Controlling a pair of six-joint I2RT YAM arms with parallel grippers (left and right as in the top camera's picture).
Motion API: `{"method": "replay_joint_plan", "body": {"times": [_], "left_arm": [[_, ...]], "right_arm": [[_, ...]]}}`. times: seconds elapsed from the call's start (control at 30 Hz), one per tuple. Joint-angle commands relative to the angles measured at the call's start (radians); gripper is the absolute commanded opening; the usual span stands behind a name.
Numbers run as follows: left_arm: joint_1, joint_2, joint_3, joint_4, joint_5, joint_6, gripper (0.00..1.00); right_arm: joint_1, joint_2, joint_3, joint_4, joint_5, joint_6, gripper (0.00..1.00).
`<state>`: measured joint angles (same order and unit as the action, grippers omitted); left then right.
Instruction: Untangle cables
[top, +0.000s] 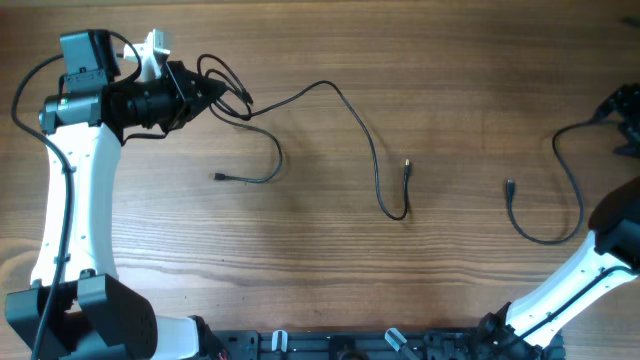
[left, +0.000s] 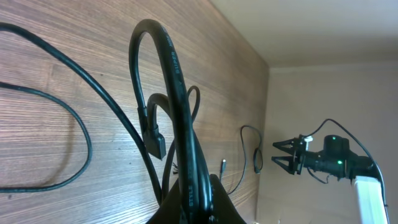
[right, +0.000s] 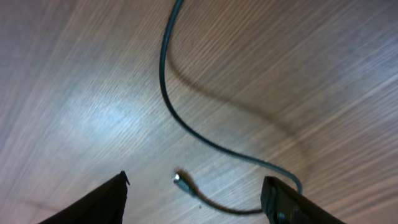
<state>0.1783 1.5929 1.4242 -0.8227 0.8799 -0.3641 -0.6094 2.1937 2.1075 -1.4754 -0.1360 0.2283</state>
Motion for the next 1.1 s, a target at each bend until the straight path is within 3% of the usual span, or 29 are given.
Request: {"method": "replay_joint_plan", "body": {"times": [0.0, 0.4, 0.7, 0.77, 0.87, 0.9, 1.07], "left_arm": [[0.000, -0.027, 0.009, -0.005, -0.019, 0.020, 0.04], [-0.008, -0.027, 0.009, -0.005, -0.022, 0.020, 0.04], [-0.011, -0.027, 0.009, -0.016, -0.023, 0.020, 0.04], [-0.011, -0.027, 0.009, -0.016, -0.029, 0.020, 0.04], [-0.011, -0.027, 0.009, -0.017, -0.037, 0.020, 0.04], [-0.011, -0.027, 0.009, -0.017, -0.037, 0.020, 0.04], [-0.011, -0.027, 0.008, -0.021, -0.037, 0.020, 0.04]], "right_arm": [[0.037, -0.011, -0.118, 0.076, 0.043, 0.063, 0.71], [0.101, -0.011, -0.406, 0.336, -0.055, 0.006, 0.56], [0.109, -0.009, -0.529, 0.480, -0.041, 0.014, 0.53], [0.109, -0.010, -0.525, 0.488, -0.085, 0.006, 0.46], [0.109, -0.016, -0.507, 0.515, -0.169, 0.011, 0.13], [0.109, -0.019, -0.479, 0.513, -0.185, 0.021, 0.06], [0.108, -0.068, -0.196, 0.468, -0.243, 0.044, 0.04]]}}
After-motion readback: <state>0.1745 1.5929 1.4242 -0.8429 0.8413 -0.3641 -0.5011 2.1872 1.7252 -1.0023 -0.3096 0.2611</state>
